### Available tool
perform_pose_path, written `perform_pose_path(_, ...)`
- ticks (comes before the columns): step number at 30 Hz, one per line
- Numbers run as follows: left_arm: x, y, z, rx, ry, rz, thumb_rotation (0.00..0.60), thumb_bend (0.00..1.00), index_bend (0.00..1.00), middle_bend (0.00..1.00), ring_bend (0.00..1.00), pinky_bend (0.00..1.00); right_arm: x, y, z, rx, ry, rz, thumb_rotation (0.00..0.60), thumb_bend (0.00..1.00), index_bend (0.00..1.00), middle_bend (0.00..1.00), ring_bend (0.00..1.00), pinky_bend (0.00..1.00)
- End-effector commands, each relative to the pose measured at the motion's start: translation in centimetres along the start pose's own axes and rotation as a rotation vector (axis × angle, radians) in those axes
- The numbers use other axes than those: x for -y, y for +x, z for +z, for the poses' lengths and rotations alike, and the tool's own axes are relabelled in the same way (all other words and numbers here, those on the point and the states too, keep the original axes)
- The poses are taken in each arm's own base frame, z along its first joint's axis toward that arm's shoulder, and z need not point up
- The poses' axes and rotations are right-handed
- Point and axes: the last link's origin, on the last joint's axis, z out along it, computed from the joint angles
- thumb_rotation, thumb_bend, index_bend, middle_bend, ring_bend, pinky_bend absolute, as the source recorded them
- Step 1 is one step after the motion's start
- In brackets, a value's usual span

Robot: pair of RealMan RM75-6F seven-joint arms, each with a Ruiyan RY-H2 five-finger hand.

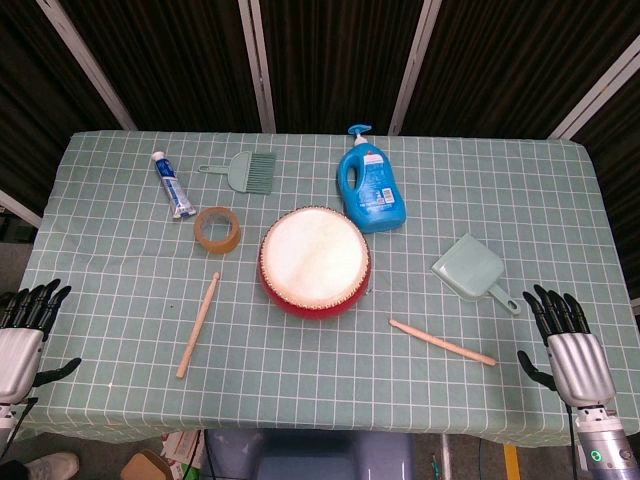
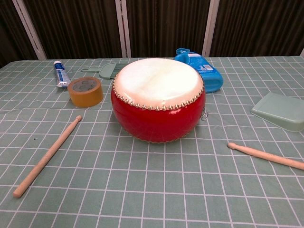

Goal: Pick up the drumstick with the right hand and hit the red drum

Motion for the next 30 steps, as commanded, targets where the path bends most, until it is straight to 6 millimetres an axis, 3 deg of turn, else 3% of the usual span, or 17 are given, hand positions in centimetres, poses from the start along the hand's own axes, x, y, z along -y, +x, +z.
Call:
perform_pose_path(1,0.0,0.0,0.0,0.001,0.001,-0.001,0.600,0.07,0.00,0.00,0.00,0.02,0.0,0.0,0.0,0.000,0.000,0.000,0.600,0.35,0.00,0.00,0.00,0.00)
perform_pose_path(24,0.1,0.0,0.1,0.005,0.010,-0.008,0.600,0.07,0.00,0.00,0.00,0.02,0.7,0.1,0.7,0.004,0.003,0.002,0.600,0.35,0.00,0.00,0.00,0.01)
perform_pose_path(27,0.0,-0.1,0.0,0.009,0.007,-0.004,0.600,0.07,0.00,0.00,0.00,0.02,1.3,0.6,1.3,-0.015,0.003,0.015,0.600,0.35,0.00,0.04,0.12,0.17)
perform_pose_path(29,-0.1,-0.1,0.1,0.011,0.005,-0.005,0.600,0.07,0.00,0.00,0.00,0.02,2.1,0.9,2.4,-0.025,0.007,0.024,0.600,0.35,0.00,0.18,0.29,0.34)
perform_pose_path(30,-0.1,-0.1,0.1,0.010,0.005,-0.006,0.600,0.07,0.00,0.00,0.00,0.02,2.4,1.0,2.8,-0.023,0.005,0.028,0.600,0.35,0.00,0.30,0.43,0.47)
